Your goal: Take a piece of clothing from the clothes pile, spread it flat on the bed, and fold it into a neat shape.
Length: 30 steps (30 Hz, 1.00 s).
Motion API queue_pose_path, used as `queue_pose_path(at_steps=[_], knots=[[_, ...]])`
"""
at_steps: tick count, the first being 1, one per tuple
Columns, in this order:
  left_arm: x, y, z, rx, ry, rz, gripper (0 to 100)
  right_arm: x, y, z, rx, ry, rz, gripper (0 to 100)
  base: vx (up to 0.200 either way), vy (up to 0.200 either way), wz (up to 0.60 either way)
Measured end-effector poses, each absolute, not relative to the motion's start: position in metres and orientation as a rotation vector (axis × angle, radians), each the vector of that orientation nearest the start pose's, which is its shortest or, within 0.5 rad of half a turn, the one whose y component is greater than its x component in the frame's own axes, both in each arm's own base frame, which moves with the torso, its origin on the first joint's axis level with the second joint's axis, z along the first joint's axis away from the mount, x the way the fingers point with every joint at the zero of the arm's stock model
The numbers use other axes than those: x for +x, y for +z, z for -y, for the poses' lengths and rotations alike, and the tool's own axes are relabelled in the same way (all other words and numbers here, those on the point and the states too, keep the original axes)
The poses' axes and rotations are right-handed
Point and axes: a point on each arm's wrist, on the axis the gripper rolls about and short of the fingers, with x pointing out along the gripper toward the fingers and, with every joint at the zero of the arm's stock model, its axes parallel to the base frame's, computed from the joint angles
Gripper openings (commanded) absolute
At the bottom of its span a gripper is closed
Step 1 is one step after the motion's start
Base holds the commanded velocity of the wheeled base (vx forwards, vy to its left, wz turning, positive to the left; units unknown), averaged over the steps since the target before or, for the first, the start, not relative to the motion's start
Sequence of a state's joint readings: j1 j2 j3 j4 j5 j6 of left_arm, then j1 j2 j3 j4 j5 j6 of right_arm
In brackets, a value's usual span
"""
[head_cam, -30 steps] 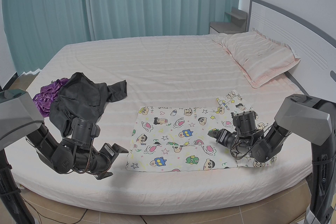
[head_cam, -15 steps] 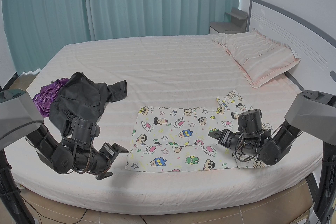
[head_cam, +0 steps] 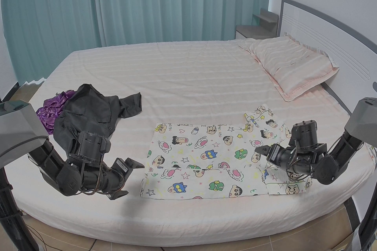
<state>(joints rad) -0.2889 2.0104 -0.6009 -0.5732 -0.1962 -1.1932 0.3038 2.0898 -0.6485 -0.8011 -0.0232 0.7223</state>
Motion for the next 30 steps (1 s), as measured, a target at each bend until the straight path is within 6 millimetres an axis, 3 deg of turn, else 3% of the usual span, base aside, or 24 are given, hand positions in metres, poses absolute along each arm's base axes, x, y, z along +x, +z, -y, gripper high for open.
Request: queue_pose_path(at_steps=[6, 17, 22, 27, 30], knots=[[0.284, 0.035, 0.089, -1.055, 0.101, -1.006, 100, 0.298, 0.027, -0.062, 0.544, 0.004, -0.748, 100, 0.2, 0.0, 0.0], [0.276, 0.035, 0.096, -1.03, 0.076, -1.018, 100, 0.272, 0.02, 0.005, 0.447, 0.096, -0.732, 100, 0.0, 0.0, 0.0], [0.273, 0.036, 0.098, -1.024, 0.064, -1.025, 100, 0.261, 0.017, 0.021, 0.463, 0.059, -0.724, 100, 0.0, -0.16, 0.0], [0.269, 0.035, 0.101, -1.012, 0.059, -1.038, 100, 0.255, 0.015, 0.024, 0.465, 0.053, -0.737, 100, 0.0, -0.2, 0.0], [0.266, 0.035, 0.103, -1.002, 0.056, -1.044, 100, 0.252, 0.014, 0.024, 0.455, 0.055, -0.746, 100, 0.0, 0.0, 0.0]])
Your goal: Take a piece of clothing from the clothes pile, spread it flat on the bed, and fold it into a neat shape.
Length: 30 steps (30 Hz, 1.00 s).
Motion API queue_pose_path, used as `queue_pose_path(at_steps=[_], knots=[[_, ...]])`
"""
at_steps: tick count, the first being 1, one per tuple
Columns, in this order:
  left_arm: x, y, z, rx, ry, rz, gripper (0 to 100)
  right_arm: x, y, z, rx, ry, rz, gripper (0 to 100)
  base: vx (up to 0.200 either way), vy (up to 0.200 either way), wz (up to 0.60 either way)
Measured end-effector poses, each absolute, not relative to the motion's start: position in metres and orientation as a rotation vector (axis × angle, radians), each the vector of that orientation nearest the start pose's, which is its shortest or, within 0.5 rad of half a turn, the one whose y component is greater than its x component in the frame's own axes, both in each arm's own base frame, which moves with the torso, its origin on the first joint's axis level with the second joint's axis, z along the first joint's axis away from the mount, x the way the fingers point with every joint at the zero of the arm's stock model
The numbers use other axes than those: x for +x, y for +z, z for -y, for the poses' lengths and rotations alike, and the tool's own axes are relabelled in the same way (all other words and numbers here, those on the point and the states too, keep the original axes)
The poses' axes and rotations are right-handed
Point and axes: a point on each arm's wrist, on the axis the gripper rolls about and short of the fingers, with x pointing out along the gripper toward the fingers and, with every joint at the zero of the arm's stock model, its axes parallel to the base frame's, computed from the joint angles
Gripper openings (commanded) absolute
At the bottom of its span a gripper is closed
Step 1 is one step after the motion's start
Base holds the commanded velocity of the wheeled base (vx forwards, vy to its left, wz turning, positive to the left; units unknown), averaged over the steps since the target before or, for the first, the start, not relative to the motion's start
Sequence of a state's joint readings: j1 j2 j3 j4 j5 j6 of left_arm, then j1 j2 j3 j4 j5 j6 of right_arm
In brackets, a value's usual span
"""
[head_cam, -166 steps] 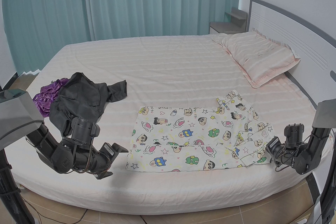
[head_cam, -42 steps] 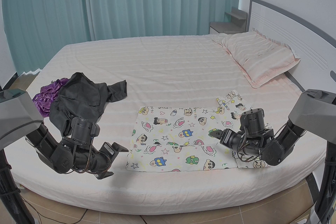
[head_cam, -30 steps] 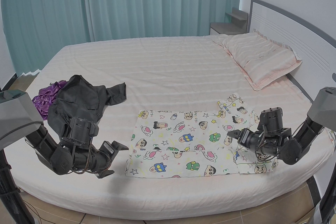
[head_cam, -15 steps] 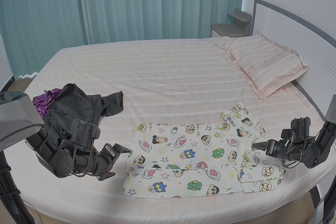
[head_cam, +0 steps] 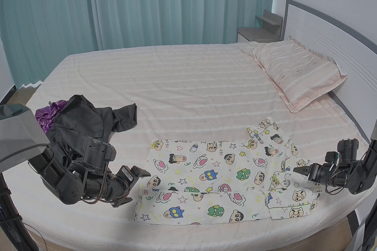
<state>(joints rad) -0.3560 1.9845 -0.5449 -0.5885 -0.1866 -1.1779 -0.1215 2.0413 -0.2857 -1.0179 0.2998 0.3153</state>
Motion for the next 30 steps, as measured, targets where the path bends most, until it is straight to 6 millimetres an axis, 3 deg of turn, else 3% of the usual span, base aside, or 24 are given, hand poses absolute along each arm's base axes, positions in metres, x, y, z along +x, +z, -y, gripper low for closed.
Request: queue_pose_path(at_steps=[12, 19, 30], knots=[[0.259, 0.034, 0.111, -0.968, 0.057, -1.045, 100, 0.246, 0.011, 0.024, 0.449, 0.054, -0.767, 100, 0.0, 0.0, 0.0], [0.258, 0.034, 0.113, -0.963, 0.054, -1.045, 100, 0.242, 0.007, 0.023, 0.429, 0.072, -0.787, 100, -0.2, 0.0, 0.0], [0.258, 0.033, 0.113, -0.96, 0.054, -1.048, 100, 0.236, -0.007, 0.032, 0.308, 0.26, -0.82, 100, -0.036, 0.0, 0.0]])
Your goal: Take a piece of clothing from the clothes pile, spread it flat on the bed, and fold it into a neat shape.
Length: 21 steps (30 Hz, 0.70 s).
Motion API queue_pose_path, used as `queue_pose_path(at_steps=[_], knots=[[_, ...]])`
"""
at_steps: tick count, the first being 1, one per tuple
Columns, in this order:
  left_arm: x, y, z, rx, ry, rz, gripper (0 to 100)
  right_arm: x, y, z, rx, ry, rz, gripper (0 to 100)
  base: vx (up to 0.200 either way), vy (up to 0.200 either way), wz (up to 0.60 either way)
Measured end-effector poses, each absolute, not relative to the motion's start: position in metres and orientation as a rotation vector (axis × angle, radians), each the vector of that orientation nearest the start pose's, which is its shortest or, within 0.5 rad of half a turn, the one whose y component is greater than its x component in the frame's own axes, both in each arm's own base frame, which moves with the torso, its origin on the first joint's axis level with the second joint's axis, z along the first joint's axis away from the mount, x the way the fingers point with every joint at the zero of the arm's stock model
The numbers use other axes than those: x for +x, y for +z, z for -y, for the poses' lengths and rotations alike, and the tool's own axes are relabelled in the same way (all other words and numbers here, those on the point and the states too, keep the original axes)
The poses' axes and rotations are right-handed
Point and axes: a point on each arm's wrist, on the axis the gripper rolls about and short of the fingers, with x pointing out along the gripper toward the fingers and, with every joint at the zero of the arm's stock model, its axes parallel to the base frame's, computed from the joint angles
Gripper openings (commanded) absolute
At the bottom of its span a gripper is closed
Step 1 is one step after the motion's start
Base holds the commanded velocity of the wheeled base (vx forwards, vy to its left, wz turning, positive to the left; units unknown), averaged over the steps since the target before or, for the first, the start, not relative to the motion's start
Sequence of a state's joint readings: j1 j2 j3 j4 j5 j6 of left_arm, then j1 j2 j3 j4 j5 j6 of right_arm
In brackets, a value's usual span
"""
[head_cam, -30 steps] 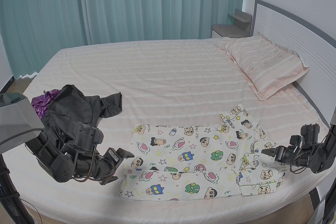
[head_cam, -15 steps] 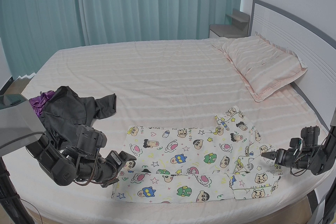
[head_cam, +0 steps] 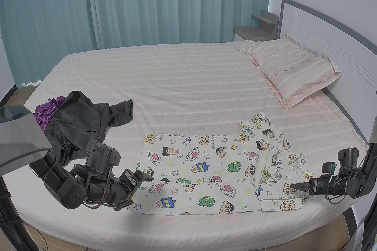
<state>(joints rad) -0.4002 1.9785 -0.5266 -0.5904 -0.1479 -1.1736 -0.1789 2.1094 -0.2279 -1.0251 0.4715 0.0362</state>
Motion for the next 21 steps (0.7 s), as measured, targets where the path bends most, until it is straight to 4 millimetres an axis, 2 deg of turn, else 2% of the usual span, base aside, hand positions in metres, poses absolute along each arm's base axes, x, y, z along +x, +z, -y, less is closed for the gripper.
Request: queue_pose_path(at_steps=[9, 21], knots=[[0.257, 0.032, 0.112, -0.917, 0.033, -1.05, 100, 0.254, -0.027, 0.05, 0.27, 0.357, -0.753, 100, 0.0, 0.0, 0.0], [0.257, 0.03, 0.111, -0.913, 0.036, -1.056, 100, 0.263, -0.046, 0.055, 0.328, 0.456, -0.734, 100, 0.0, 0.0, 0.0]])
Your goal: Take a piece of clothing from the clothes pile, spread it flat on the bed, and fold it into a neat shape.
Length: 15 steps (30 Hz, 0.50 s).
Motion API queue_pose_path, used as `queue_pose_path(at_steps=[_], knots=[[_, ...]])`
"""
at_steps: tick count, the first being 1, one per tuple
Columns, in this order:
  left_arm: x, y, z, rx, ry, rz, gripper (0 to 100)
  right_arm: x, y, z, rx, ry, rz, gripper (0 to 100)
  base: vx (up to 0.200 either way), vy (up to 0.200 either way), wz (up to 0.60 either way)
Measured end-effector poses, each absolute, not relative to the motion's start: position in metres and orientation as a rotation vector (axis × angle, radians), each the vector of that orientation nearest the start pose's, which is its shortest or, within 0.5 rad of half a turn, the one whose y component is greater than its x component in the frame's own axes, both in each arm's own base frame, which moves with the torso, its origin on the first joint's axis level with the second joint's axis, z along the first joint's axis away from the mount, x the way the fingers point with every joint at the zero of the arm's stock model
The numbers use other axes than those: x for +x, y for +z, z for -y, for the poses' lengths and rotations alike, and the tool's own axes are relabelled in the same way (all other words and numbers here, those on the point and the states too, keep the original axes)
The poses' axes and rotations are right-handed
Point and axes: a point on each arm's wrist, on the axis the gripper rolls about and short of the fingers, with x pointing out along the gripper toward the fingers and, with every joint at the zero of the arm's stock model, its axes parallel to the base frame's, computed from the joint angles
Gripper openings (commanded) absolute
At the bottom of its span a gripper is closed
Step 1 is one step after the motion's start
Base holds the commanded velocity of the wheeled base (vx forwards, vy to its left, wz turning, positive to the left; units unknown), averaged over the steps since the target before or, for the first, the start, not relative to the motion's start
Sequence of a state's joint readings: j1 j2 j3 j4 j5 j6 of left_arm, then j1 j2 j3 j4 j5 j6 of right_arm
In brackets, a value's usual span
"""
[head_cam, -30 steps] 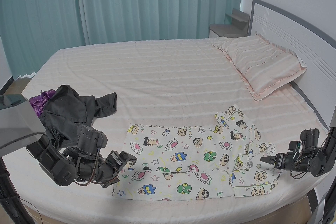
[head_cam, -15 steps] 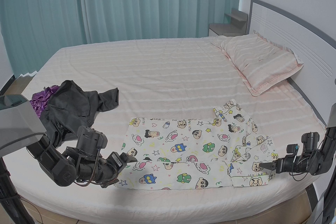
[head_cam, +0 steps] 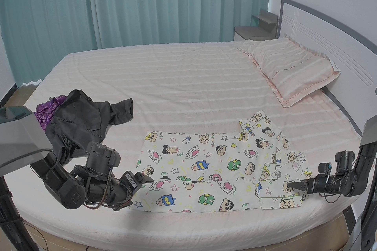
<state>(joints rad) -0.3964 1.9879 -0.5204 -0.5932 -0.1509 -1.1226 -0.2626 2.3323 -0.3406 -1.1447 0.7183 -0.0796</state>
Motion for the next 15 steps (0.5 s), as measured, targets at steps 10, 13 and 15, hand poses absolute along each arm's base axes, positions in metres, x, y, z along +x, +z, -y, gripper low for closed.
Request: queue_pose_path(at_steps=[10, 13, 15], knots=[[0.257, 0.028, 0.105, -0.824, 0.01, -1.043, 100, 0.263, -0.054, 0.056, 0.356, 0.502, -0.728, 100, 0.0, 0.0, 0.0], [0.256, 0.025, 0.102, -0.733, -0.026, -1.045, 100, 0.261, -0.055, 0.055, 0.357, 0.506, -0.734, 100, 0.0, 0.0, 0.0], [0.256, 0.024, 0.1, -0.691, -0.042, -1.044, 100, 0.261, -0.055, 0.055, 0.356, 0.508, -0.736, 100, 0.0, 0.0, 0.0]])
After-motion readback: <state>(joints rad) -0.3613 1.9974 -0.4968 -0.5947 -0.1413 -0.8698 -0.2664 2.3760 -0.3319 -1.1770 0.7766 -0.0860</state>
